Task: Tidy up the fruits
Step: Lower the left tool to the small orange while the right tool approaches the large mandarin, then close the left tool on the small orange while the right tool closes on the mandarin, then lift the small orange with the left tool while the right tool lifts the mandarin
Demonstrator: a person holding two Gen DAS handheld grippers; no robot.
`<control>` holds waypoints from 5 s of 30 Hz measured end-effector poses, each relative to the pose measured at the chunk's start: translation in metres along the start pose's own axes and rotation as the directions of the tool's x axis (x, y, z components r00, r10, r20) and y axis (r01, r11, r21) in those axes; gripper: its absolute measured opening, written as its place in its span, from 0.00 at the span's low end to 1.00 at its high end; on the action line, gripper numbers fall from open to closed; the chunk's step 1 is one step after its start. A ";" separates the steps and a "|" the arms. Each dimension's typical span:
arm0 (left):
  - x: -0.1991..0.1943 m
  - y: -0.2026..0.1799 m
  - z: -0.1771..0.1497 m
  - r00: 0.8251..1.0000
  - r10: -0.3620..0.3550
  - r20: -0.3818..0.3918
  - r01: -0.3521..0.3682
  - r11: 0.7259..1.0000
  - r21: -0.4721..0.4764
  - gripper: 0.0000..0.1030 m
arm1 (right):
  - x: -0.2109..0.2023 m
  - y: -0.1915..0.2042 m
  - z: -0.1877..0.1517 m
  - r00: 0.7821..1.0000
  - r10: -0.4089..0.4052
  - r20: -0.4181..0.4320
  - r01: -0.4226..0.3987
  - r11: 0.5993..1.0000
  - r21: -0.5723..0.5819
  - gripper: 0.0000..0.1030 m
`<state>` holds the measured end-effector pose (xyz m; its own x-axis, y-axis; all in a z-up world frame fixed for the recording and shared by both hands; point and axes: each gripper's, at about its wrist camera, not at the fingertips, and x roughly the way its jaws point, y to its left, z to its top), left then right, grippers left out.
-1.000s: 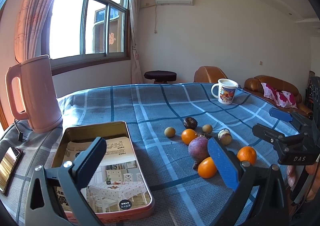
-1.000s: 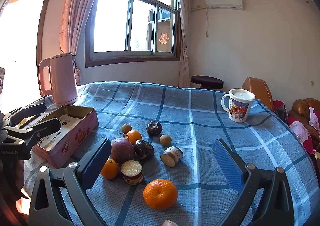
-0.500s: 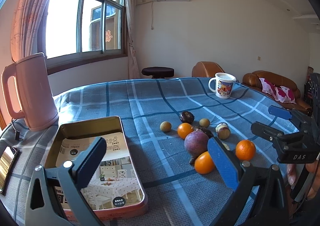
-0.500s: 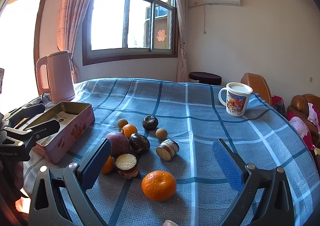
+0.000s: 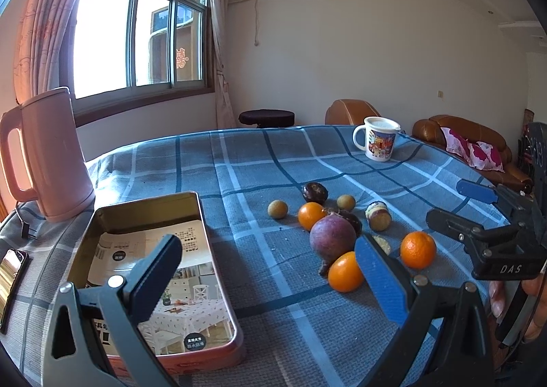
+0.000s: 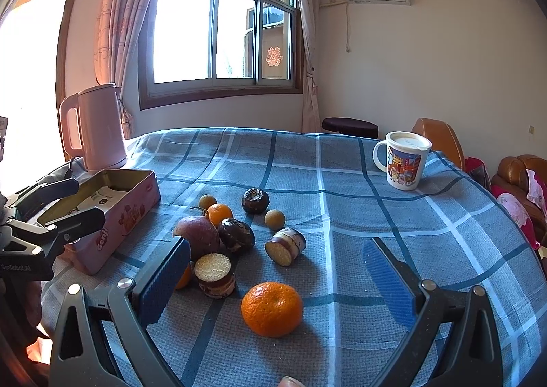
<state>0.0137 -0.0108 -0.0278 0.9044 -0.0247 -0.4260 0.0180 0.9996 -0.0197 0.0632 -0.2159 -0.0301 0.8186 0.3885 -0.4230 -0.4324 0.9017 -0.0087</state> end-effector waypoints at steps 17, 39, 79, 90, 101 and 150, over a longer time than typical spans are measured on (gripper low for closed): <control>0.009 -0.009 -0.005 1.000 -0.012 -0.023 0.012 1.000 0.012 1.00 | 0.004 -0.005 -0.009 1.000 -0.012 -0.019 0.012 1.000 0.000 0.99; 0.048 -0.049 -0.014 0.961 -0.167 -0.221 0.190 0.978 0.086 0.65 | 0.030 -0.007 -0.032 0.990 0.010 -0.142 -0.012 1.000 -0.014 0.70; 0.062 -0.049 -0.014 0.928 -0.251 -0.275 0.273 0.961 0.044 0.37 | 0.031 -0.002 -0.032 0.988 0.066 -0.137 -0.073 0.996 -0.048 0.48; 0.048 -0.048 -0.012 0.955 -0.234 -0.182 0.249 0.966 0.063 0.37 | 0.022 -0.001 -0.033 0.994 0.083 -0.070 -0.087 0.995 -0.055 0.48; 0.040 -0.048 -0.011 0.967 -0.223 -0.123 0.233 0.969 0.077 0.37 | 0.015 0.000 -0.034 0.996 0.087 -0.019 -0.088 0.994 -0.061 0.48; 0.002 -0.038 -0.009 0.972 -0.199 0.123 0.193 0.979 0.058 0.37 | -0.015 0.001 -0.044 0.969 0.124 0.212 -0.104 0.989 -0.101 0.48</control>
<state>0.0111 -0.0492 -0.0359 0.9281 -0.2218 -0.2990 0.2171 0.9749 -0.0495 0.0342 -0.2291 -0.0636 0.8202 0.5283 -0.2194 -0.5512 0.8325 -0.0559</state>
